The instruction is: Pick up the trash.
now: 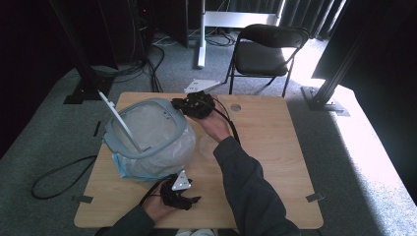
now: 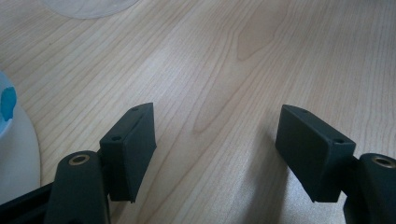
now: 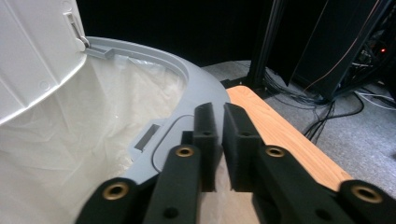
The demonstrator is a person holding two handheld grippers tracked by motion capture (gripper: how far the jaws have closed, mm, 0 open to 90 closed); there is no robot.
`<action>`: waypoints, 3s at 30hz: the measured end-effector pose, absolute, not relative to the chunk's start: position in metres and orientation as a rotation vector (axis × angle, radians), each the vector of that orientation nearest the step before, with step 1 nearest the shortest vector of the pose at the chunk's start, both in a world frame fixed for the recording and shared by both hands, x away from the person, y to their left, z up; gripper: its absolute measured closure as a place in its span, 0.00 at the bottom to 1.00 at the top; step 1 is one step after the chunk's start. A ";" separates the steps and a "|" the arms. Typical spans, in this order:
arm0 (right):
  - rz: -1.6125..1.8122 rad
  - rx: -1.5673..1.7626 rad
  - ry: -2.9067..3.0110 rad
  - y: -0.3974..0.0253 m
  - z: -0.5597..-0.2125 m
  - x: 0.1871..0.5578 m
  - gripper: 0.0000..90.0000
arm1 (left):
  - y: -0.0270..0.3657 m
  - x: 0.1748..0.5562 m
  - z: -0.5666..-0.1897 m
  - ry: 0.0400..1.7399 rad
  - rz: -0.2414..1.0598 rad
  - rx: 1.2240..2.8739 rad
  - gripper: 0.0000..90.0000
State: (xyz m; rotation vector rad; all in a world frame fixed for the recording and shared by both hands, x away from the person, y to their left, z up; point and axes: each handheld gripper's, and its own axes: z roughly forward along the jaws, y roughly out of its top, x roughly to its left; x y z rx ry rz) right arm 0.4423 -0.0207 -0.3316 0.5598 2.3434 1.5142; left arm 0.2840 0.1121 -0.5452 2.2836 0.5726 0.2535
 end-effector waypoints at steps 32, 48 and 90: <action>1.205 0.948 2.240 -0.120 -0.407 0.487 0.81 | 0.112 0.284 -0.545 0.578 0.258 2.282 0.32; 1.077 1.144 2.220 -0.142 -0.451 0.511 0.84 | 0.112 0.284 -0.546 0.578 0.257 2.278 0.32; 1.114 1.427 2.005 -0.222 -0.465 0.496 0.86 | 0.112 0.283 -0.546 0.577 0.260 2.280 0.32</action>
